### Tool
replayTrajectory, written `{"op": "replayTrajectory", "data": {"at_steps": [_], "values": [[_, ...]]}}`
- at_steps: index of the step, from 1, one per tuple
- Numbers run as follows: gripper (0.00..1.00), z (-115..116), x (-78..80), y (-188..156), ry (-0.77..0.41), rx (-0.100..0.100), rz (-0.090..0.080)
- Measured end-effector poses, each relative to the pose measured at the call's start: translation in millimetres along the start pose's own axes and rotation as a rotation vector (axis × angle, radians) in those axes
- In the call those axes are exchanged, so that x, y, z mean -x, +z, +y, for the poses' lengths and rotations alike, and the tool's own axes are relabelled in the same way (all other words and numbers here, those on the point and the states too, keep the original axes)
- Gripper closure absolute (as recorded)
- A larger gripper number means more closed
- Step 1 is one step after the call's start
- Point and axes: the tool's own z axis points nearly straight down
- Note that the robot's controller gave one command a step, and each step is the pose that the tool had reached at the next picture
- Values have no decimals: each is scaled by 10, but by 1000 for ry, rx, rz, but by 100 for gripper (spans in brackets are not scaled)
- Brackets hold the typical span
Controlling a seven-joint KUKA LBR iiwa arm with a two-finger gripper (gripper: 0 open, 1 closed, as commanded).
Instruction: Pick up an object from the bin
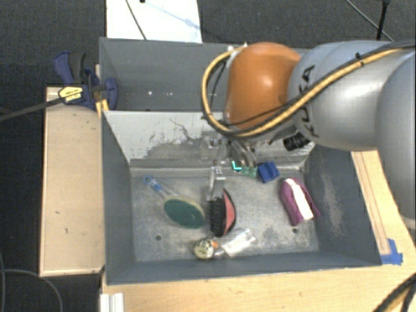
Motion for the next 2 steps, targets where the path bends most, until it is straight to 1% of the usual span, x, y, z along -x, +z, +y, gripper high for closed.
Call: {"op": "replayTrajectory", "data": {"at_steps": [1,2], "values": [[0,-76,-702,1094,-145,-1,-9],[0,381,-499,1063,24,1,-7]]}}
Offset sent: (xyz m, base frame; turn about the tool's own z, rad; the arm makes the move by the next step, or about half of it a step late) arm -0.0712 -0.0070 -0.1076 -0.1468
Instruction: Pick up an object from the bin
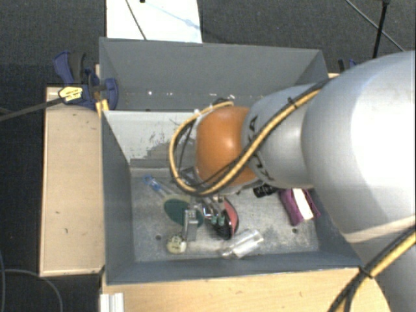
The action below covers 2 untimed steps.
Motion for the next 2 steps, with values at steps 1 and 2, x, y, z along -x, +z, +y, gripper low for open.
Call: {"op": "replayTrajectory", "data": {"at_steps": [1,2], "values": [[100,-7,1,5,5,0,-1],[100,97,20,-1758,28,3,-7]]}}
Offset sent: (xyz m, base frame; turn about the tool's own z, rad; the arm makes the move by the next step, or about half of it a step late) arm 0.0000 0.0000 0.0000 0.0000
